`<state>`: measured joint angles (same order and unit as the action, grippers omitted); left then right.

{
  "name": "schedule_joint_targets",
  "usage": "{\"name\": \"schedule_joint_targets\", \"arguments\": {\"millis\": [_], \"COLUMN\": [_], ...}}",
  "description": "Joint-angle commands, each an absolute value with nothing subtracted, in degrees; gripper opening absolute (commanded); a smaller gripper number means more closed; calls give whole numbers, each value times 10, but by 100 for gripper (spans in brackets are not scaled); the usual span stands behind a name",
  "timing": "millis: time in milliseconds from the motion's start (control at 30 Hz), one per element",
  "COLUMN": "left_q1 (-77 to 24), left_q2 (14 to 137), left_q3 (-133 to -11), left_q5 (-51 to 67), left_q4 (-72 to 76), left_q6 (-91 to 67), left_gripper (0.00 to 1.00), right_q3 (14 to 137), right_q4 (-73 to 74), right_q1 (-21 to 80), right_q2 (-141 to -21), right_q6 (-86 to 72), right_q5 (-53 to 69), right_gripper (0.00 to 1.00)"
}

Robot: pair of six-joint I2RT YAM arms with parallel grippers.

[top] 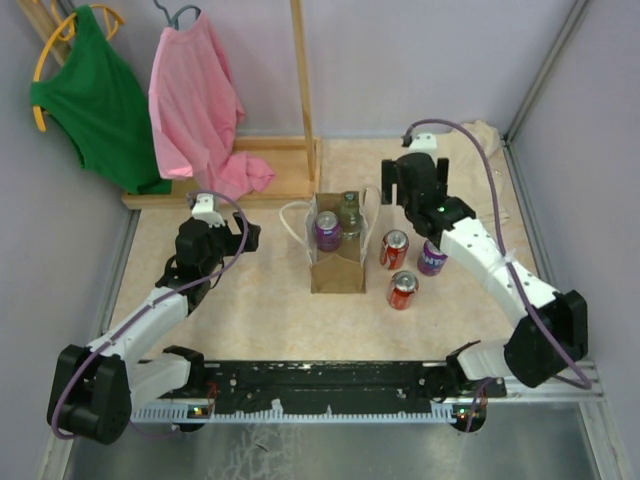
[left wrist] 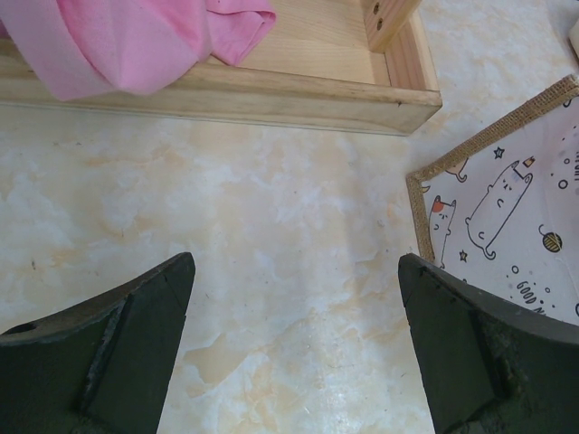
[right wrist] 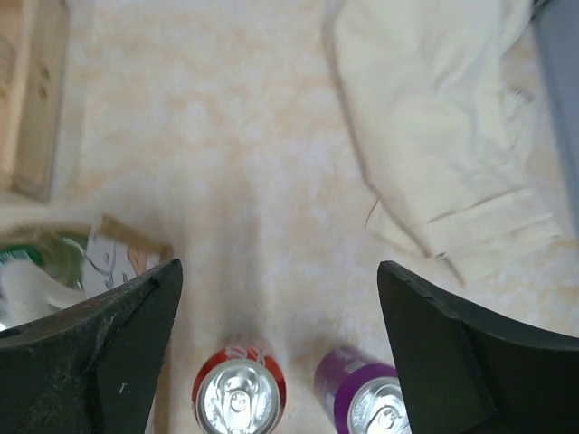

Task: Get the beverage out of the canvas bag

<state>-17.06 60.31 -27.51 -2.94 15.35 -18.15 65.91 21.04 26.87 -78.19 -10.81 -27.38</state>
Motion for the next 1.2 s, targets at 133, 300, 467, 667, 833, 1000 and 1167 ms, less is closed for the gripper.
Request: {"name": "schedule_joint_targets", "arguments": {"millis": [133,300,467,667,833,1000,1167], "left_q1": [-175,-175,-175,-175,-175,-176,-176], "left_q2": [610,616,614,605,608,609,608], "left_q3": [-287,-287,-286,-285,-284,-284,-284], "left_q5": [-31,-28,-30,-27,-25,-27,-29], "left_q4": [164,168,167,166,167,168,167], "left_q6": [-180,-182,-182,-183,-184,-184,-182], "left_gripper": [100,100,100,100,100,100,100], "right_q3": [729,771,798,800,795,797,806], "right_q4": [91,110,112,114,138,159,178], "right_q1": [271,328,404,411,414,435,441], "right_q2": [-663,-672,-715,-765,-816,-873,-927], "right_q6": [-57,-35,8,-6,-28,-22,-23], "right_q5": [-294,-259,-275,-213,-146,-125,-107], "right_gripper": [86,84,73,55,52,59,63]}}
